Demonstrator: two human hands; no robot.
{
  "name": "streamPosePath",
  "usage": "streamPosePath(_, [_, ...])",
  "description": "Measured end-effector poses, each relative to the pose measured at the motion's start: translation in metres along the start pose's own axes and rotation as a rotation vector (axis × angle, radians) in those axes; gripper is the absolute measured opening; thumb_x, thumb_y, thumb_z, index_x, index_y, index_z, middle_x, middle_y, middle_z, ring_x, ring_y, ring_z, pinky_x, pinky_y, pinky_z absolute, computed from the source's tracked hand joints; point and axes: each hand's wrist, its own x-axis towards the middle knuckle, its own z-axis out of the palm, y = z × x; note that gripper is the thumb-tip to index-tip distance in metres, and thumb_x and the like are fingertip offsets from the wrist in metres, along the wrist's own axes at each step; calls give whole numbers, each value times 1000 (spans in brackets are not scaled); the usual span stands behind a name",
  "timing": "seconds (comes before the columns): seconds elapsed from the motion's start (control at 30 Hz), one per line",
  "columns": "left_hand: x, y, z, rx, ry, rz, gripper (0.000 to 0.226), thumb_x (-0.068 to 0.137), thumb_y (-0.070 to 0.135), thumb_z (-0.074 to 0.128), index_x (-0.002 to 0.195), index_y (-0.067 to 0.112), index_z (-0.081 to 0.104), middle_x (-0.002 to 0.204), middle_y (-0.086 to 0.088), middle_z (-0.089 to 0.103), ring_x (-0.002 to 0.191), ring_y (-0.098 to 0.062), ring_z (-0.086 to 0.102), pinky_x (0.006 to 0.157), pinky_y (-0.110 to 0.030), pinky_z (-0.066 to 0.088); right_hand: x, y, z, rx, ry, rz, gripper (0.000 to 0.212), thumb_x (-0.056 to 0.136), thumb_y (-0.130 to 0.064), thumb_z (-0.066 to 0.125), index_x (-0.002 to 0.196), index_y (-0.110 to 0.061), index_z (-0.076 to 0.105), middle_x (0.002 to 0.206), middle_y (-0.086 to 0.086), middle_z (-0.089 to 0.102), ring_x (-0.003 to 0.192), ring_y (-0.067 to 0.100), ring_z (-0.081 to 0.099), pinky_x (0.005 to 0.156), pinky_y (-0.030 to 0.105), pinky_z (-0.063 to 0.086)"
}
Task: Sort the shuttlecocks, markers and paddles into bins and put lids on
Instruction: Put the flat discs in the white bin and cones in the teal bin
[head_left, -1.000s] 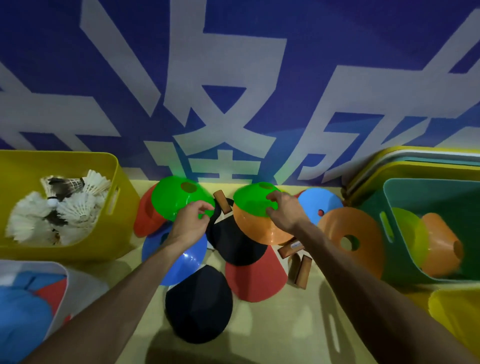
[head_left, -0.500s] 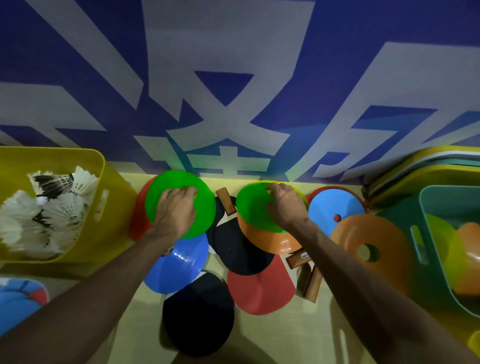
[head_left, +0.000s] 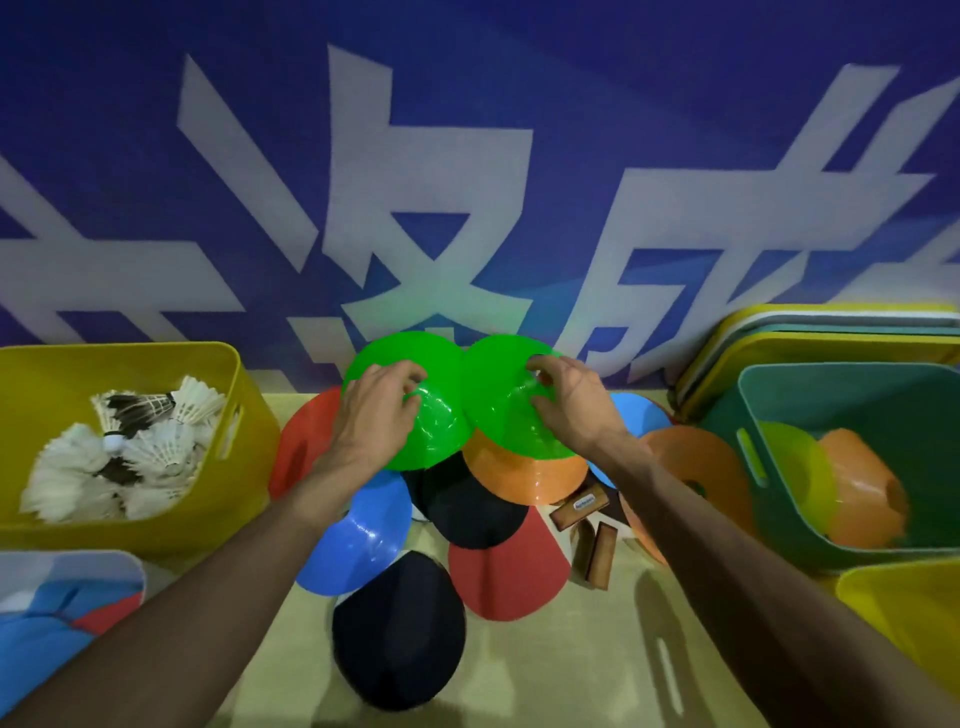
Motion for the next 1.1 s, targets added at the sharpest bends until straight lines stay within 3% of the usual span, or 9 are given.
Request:
streamPosePath(0.13, [0, 44, -4, -115, 39, 64, 26, 82, 8, 67, 107, 15, 64, 95, -1, 68, 97, -22, 60, 89, -38, 48, -21, 14, -41, 56, 135, 58, 40, 85, -10, 63, 125, -12, 58, 117, 10, 65, 107, 24, 60, 95, 29, 42])
streamPosePath(0.27, [2, 99, 4, -204, 27, 112, 23, 84, 8, 66, 106, 15, 64, 92, 3, 63, 95, -16, 59, 86, -27, 44, -51, 48, -83, 87, 265, 149, 40, 83, -10, 65, 123, -11, 60, 116, 11, 66, 109, 26, 61, 98, 31, 40])
streamPosePath(0.6, [8, 253, 68, -336, -118, 300, 20, 85, 10, 65, 104, 15, 65, 97, -2, 68, 95, -18, 61, 89, -32, 48, -143, 164, -170, 155, 587, 487, 40, 85, -12, 66, 124, -10, 59, 114, 13, 67, 107, 25, 62, 97, 37, 46])
streamPosePath(0.77, [5, 322, 108, -350, -202, 402, 20, 84, 10, 66, 104, 15, 66, 91, 2, 64, 92, -17, 59, 86, -29, 45, -169, 214, -185, 231, 680, 658, 39, 87, -15, 65, 125, -10, 57, 117, 10, 66, 108, 22, 61, 94, 31, 45])
streamPosePath(0.97, [9, 376, 158, -312, -338, 500, 19, 85, 10, 65, 104, 14, 65, 95, -2, 66, 96, -21, 59, 88, -36, 48, -175, 250, -196, 300, 773, 720, 37, 89, -17, 63, 124, -10, 57, 115, 10, 66, 106, 22, 61, 89, 26, 43])
streamPosePath(1.1, [13, 385, 185, -256, -447, 488, 27, 85, 9, 65, 112, 13, 63, 108, -4, 67, 106, -21, 59, 96, -34, 45, -166, 265, -192, 320, 755, 720, 36, 89, -17, 62, 124, -10, 58, 108, 7, 67, 100, 20, 61, 83, 23, 41])
